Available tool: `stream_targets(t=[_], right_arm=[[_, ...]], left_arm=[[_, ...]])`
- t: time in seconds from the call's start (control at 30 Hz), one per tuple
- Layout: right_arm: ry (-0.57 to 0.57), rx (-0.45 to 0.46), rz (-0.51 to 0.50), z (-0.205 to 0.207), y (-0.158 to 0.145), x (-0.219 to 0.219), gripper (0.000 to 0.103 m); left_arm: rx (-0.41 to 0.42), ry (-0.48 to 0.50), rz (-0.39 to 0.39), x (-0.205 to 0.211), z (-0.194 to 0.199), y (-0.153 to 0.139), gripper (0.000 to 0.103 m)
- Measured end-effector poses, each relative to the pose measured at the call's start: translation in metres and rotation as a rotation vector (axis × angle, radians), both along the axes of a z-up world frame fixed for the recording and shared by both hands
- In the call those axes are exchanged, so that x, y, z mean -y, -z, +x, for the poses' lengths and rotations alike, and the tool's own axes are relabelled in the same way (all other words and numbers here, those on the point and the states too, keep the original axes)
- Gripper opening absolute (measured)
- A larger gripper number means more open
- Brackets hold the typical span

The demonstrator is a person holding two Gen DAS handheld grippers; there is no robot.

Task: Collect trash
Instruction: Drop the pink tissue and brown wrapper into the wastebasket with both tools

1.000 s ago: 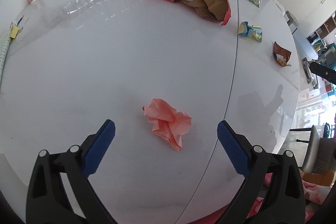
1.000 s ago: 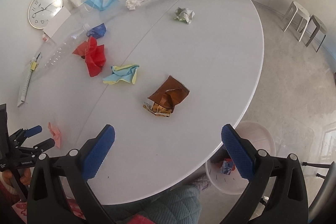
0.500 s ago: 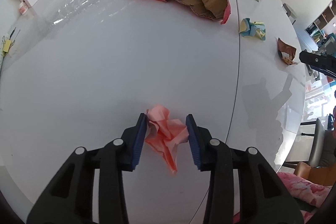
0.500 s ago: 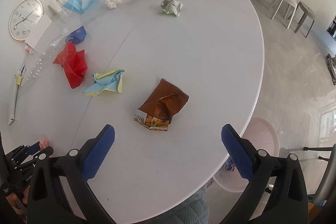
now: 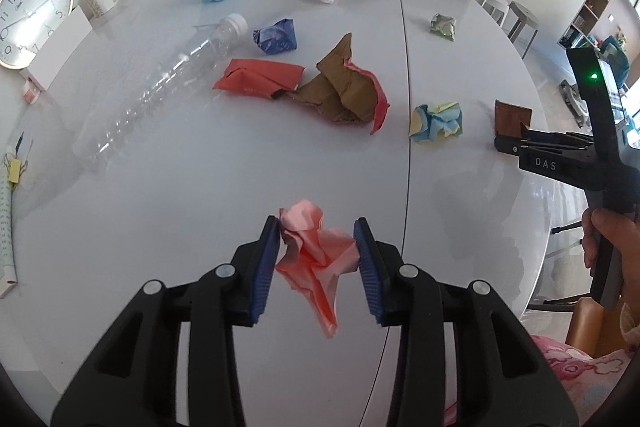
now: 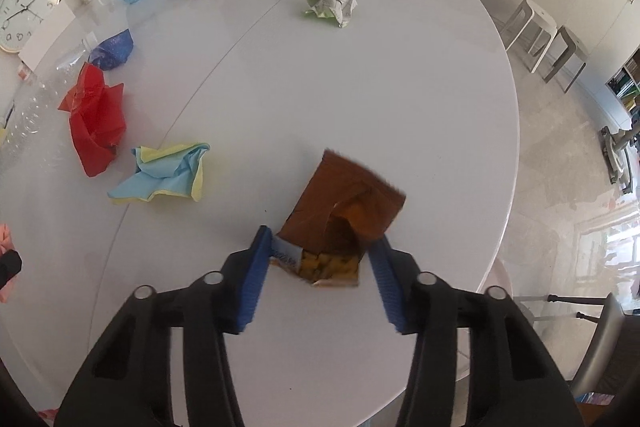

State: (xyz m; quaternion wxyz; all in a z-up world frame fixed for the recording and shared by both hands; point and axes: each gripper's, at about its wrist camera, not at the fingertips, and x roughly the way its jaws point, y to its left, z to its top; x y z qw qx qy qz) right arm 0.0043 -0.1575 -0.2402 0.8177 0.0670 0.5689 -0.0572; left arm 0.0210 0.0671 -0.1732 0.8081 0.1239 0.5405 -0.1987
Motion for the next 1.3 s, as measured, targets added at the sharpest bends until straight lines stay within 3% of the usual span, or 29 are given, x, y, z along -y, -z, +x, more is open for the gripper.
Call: stream_targets(t=[0.33,0.57,0.83,1.1,1.2,1.3], right_arm=[[0.027,0.035,0.131,-0.021,-0.014,0.033,0.044],[0.114,0.077,0.14,-0.084,-0.046,0.095,0.044],[0.259,0.078,0.108,-0.156,-0.055,0.169,0.044],[0.292,0.077,0.107,-0.184,-0.049,0.207,0.045],[0.284,0.085,0.111,-0.189,-0.049,0.217,0.046],[0.267,0.082,0.116,-0.193,-0.046,0.225,0.046]], left_arm=[[0.022,0.107,-0.018,0.051,-0.005,-0.02,0.038],[0.011,0.301,-0.073,0.144,-0.037,-0.034,0.038],[-0.039,0.528,-0.12,0.259,-0.097,-0.034,0.039],[-0.074,0.597,-0.12,0.326,-0.133,-0.024,0.039],[-0.087,0.605,-0.114,0.339,-0.138,-0.02,0.043],[-0.116,0.605,-0.104,0.348,-0.142,-0.015,0.057]])
